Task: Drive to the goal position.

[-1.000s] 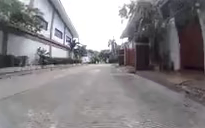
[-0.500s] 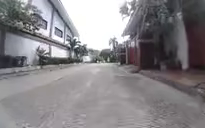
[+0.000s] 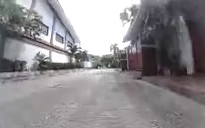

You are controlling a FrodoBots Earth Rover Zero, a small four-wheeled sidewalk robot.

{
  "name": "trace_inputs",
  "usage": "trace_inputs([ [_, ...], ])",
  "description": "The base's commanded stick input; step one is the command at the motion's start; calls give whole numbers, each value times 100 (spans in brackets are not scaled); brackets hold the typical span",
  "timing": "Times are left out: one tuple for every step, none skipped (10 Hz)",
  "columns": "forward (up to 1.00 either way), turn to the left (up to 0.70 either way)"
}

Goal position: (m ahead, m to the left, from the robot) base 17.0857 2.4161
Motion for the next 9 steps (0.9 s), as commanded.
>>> trace_inputs([
  [70,-21],
  [70,-35],
  [70,-35],
  [70,-35],
  [70,-35],
  [70,-35],
  [70,-35],
  [70,-35],
  [70,-35],
])
